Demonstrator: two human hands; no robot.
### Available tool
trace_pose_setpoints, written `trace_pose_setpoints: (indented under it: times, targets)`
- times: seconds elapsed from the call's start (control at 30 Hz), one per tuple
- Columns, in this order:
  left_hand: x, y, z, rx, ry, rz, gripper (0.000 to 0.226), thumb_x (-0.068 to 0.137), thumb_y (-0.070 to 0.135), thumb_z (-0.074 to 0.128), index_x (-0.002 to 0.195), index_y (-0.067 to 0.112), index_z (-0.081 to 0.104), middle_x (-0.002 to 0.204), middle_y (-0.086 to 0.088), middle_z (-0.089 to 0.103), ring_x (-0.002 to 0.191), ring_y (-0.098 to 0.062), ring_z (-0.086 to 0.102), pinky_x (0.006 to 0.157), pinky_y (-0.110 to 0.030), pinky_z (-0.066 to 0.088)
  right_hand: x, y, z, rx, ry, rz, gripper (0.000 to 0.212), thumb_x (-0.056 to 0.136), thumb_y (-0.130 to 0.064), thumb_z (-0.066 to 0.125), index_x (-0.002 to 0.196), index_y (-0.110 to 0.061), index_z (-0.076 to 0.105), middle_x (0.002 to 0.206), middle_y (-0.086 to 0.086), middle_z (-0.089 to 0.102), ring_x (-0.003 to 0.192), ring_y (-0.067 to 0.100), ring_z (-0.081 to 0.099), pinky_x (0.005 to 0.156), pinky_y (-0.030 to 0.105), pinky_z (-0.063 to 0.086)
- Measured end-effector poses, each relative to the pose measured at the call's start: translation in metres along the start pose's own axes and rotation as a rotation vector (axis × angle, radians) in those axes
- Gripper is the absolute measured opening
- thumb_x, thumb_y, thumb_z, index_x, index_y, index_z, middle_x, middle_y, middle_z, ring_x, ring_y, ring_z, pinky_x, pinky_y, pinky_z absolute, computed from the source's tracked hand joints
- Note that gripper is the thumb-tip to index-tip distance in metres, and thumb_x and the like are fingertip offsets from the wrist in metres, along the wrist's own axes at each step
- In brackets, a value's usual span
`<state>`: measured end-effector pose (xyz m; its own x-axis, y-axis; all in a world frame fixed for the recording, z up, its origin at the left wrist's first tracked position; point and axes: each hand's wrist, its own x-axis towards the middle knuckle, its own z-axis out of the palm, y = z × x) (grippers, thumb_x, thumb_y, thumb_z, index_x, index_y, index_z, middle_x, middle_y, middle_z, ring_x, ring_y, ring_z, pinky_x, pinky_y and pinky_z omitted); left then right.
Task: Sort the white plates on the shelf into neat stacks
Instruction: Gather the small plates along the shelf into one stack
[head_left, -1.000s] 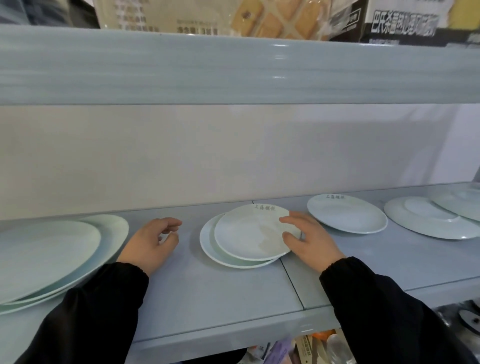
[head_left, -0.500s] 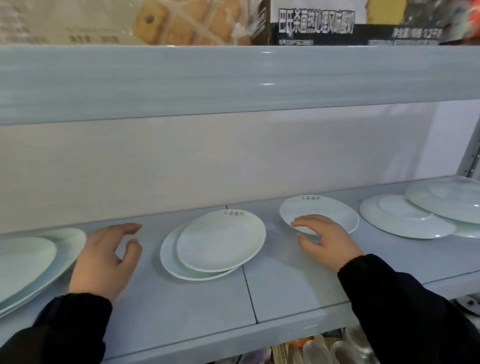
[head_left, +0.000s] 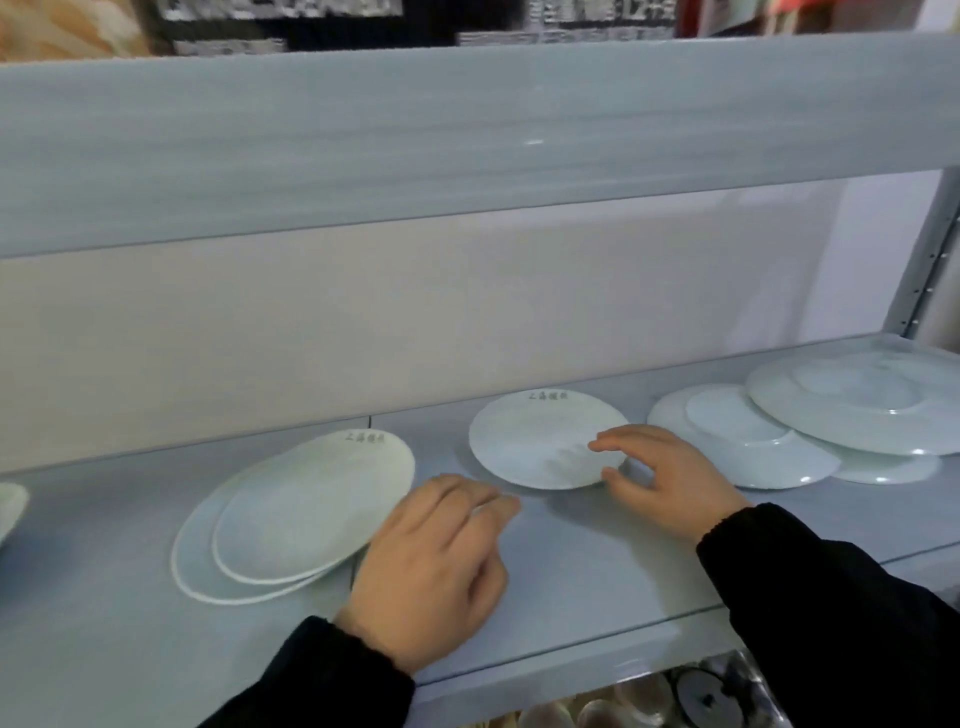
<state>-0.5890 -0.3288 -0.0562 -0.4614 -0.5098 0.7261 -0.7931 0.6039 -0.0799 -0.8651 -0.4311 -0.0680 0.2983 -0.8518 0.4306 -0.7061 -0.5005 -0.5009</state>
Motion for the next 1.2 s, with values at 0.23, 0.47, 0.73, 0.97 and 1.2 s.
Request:
trace_pose_setpoints:
  times: [0.23,0.47,0.73,0.97,1.2]
  targets:
    - [0.051,0.025,0.067,-0.030,-0.278,-0.243,0.059,0.082,0.040,0.050,0.137,0.017,0.048,0.132,-0.001,0.053,0.126,-0.020,0.047,0.104,-0.037,0.042,0.001,0.029,-0.013,0.074,0.000,-0.056,0.043,0.081,-0.051,0.053,0.118,-0.035,0.065,0.123,-0.018,0.058,0.119,0.001,0.051,0.104,0.027,0.040]
    - [0.079,0.016,0.102,0.134,-0.686,-0.458,0.061,0.096,0.052,0.037,0.152,0.031,0.023,0.159,0.004,0.026,0.146,-0.018,0.021,0.120,-0.041,0.009,0.001,0.023,-0.016,0.128,-0.036,-0.088,0.056,0.078,-0.056,0.046,0.126,-0.031,0.062,0.134,-0.011,0.053,0.125,0.001,0.045,0.106,0.015,0.030]
    - [0.094,0.039,0.082,0.280,-0.694,-0.346,0.038,0.097,0.014,0.038,0.134,0.022,0.039,0.119,-0.004,0.060,0.097,-0.029,0.061,0.076,-0.040,0.049,-0.001,0.022,-0.020,0.189,-0.003,-0.047,0.071,0.079,-0.055,0.051,0.145,-0.032,0.038,0.159,-0.005,0.017,0.144,0.006,0.020,0.110,0.020,0.023]
    - [0.084,0.014,0.003,0.323,-0.153,-0.304,0.034,0.089,0.014,0.061,0.122,0.024,0.059,0.100,0.005,0.072,0.071,-0.028,0.067,0.051,-0.030,0.043,-0.004,0.022,-0.021,0.234,0.024,-0.067,0.073,0.080,-0.049,0.054,0.147,-0.032,0.032,0.157,-0.016,0.001,0.143,0.004,0.016,0.101,0.013,0.021]
    - [-0.019,-0.054,-0.080,0.608,-0.152,-0.507,0.043,0.078,0.016,0.049,0.117,0.025,0.065,0.090,0.000,0.075,0.067,-0.028,0.069,0.048,-0.028,0.044,0.000,0.018,-0.013,0.203,-0.077,-0.104,0.067,0.089,-0.032,0.064,0.148,-0.032,0.031,0.158,-0.015,0.002,0.137,-0.003,0.014,0.105,0.020,0.023]
